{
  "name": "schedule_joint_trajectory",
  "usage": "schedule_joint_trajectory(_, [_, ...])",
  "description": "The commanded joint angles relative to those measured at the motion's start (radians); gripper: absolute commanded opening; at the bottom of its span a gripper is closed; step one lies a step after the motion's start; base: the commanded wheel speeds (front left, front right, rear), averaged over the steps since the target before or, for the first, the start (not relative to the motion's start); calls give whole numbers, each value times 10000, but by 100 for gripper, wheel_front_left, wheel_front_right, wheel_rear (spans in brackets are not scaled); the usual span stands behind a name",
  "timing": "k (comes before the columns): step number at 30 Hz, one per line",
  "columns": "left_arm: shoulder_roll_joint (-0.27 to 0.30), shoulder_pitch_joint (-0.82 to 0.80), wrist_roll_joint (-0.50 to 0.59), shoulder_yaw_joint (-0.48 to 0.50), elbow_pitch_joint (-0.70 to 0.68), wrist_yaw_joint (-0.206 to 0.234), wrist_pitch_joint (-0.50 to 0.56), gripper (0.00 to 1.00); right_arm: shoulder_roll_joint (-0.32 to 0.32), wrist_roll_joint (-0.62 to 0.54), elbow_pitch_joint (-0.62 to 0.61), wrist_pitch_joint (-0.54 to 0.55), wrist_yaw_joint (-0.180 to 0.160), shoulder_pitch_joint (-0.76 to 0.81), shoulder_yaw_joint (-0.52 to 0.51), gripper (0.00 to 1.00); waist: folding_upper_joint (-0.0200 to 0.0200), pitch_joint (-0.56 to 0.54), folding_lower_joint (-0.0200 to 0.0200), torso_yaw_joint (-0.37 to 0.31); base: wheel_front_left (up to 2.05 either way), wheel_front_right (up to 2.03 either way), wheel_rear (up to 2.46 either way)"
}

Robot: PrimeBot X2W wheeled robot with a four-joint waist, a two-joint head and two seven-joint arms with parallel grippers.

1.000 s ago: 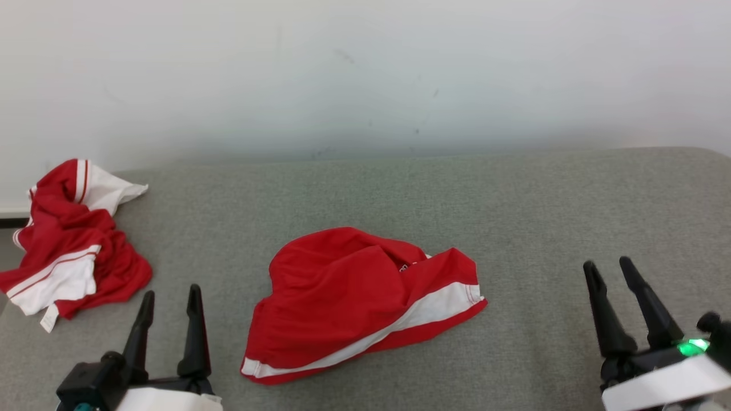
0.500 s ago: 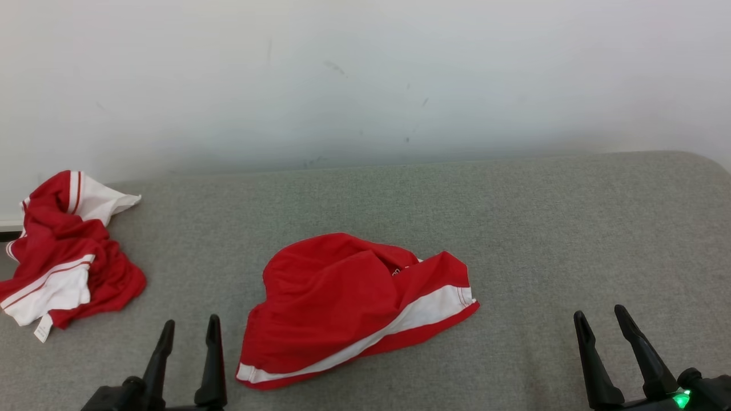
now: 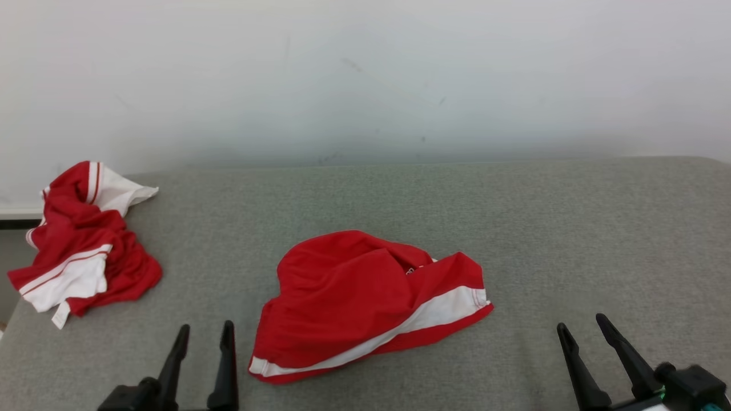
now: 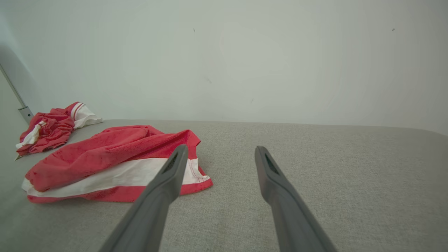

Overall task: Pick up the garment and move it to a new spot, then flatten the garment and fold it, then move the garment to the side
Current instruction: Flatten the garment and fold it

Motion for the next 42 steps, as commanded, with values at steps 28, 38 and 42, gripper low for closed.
schedule_joint_trajectory(28, [2661,-3224,-2447,-4798,2676,-558,2637,100,-1630,3578,4113,1842,-18,-5605,6095,100,0,1787,0,1406,0,0,0])
schedule_joint_trajectory(38, [3320,-3753,-3754,-6241,2607,-559,2805,40,-1517,4583,4756,1277,-18,-6396,7755,19,0,1854,0,1342,0,0,0])
schedule_joint_trajectory(42, [3438,-3817,-4007,-6509,2774,-560,2683,0,-1456,5021,4917,965,-18,-6510,8283,0,0,1688,0,1310,0,0,0])
